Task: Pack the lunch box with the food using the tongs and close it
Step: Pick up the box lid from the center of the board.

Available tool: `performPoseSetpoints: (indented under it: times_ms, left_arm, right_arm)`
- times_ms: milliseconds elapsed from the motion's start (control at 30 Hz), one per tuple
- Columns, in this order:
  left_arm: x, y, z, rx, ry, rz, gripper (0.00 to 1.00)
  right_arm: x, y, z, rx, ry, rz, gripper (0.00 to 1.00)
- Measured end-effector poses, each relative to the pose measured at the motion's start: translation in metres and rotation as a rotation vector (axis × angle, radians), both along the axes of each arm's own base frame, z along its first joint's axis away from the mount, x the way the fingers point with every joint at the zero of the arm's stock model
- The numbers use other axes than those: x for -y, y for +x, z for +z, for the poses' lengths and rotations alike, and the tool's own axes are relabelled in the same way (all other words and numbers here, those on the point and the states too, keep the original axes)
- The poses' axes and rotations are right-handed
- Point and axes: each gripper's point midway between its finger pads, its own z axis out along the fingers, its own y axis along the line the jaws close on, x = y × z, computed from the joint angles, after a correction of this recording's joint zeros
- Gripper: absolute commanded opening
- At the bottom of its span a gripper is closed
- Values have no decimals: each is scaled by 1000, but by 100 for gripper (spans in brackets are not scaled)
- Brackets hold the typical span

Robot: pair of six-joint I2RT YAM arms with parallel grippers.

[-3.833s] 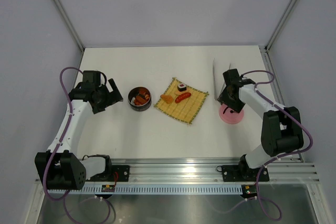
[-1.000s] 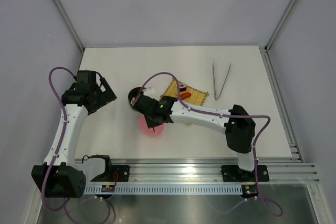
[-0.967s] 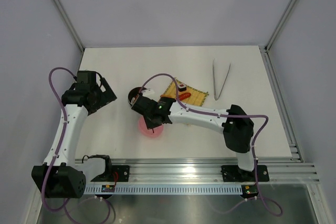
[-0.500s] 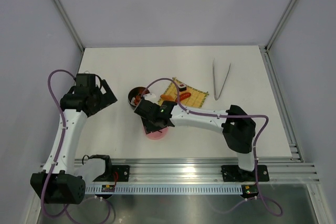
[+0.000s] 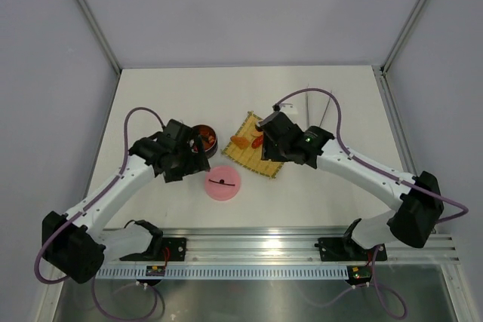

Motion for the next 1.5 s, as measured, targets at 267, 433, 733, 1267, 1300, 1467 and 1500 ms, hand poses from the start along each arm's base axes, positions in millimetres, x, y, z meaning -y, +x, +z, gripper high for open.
performPoseSetpoints:
  times_ms: [267, 433, 733, 1267, 1300, 1467, 1500]
  left_arm:
    - [45, -24, -40, -141, -82, -60, 89]
    - [58, -18, -37, -132, 5, -189, 89]
    - [74, -12, -43, -159, -54, -133, 91]
    - [91, -6, -77, -251, -140, 129, 74]
    - [91, -7, -82, -265, -132, 137, 73]
    - [91, -7, -89, -281, -122, 157, 52]
    - [90, -6, -89, -279, -121, 158, 49]
  right_arm:
    - [45, 6, 0, 2, -43, -92, 56]
    - [47, 4, -3, -5, -50, -91, 56]
    - [48, 3, -5, -9, -56, -86, 56]
    - [48, 2, -10, -18, -76, -66, 56]
    - [48, 2, -10, -18, -76, -65, 56]
    - [49, 2, -11, -20, -80, -64, 55]
    - [49, 2, -11, -20, -81, -64, 55]
